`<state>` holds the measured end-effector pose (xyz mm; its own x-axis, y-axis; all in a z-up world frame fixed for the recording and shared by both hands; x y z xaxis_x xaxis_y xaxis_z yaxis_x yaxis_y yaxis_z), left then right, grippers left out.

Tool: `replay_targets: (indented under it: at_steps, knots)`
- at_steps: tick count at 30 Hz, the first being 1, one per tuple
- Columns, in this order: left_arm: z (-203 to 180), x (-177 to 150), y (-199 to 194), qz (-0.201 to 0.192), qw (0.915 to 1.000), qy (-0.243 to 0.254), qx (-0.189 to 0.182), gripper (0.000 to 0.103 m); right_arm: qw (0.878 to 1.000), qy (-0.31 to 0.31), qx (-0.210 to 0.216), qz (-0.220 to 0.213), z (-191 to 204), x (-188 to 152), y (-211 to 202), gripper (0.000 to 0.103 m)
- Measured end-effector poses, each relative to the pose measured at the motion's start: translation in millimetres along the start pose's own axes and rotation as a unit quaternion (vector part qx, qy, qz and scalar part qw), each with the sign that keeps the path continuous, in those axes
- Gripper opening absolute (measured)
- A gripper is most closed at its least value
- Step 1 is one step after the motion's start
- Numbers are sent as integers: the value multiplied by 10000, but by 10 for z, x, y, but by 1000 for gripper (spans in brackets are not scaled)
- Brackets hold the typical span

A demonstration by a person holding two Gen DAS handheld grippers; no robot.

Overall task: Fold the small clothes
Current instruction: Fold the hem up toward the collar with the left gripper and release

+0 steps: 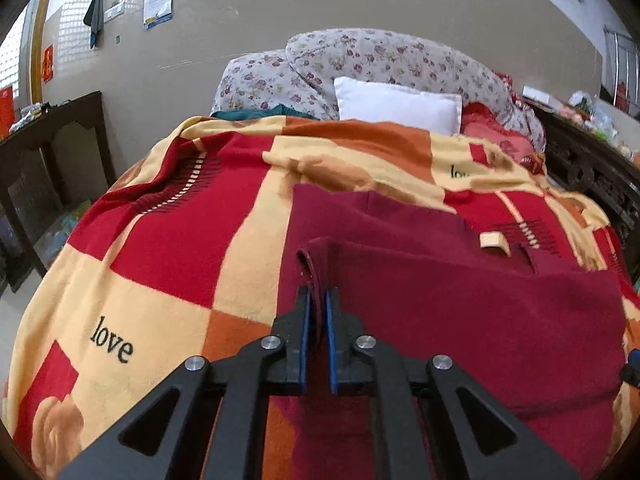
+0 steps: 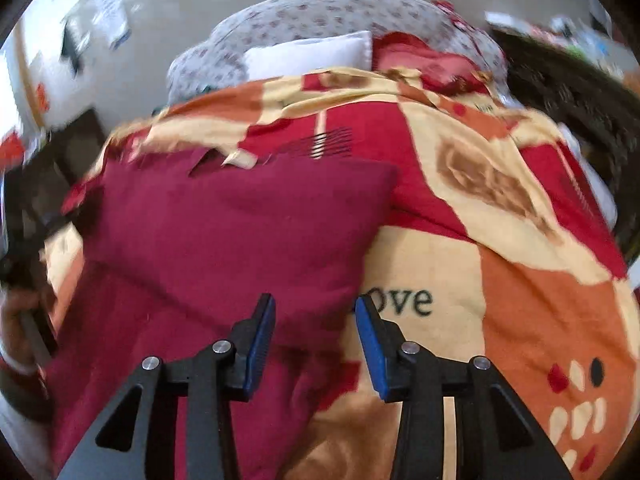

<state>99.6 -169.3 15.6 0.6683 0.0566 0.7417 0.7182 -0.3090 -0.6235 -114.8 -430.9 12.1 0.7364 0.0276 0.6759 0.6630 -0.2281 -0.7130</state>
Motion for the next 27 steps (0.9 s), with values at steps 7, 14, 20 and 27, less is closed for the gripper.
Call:
replay_targets:
  at_steps: [7,14,20,27]
  knots:
    - [-9,-151,-181,60,9992,330,208,61,9993,288,-23,245,-64,-193,79,45]
    - [92,-355,-590,37,9978,621,241,72,9911,542,1216,6,234,-354,-517,57]
    - [244,-550,-934,40,9978,627,192,77,9846,546,1635,285,466,-782,-821,66]
    - [563,-879,-1291,211,9971,698,231,81,9737,993,1959,602,580,-1473,-817,71]
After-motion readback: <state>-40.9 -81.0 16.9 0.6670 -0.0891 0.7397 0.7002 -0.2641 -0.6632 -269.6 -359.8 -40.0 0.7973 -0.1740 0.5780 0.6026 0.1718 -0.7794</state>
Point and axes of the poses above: each gripper's, at about its wrist camera, not at the fingertips, and y roughly the way its jaws point, z to its left, x to its top, the point moved 6 cm from there along y, roughly the way its jaws point, and after that the axes turned 15 degrees about -y, right-handed, at the moved point
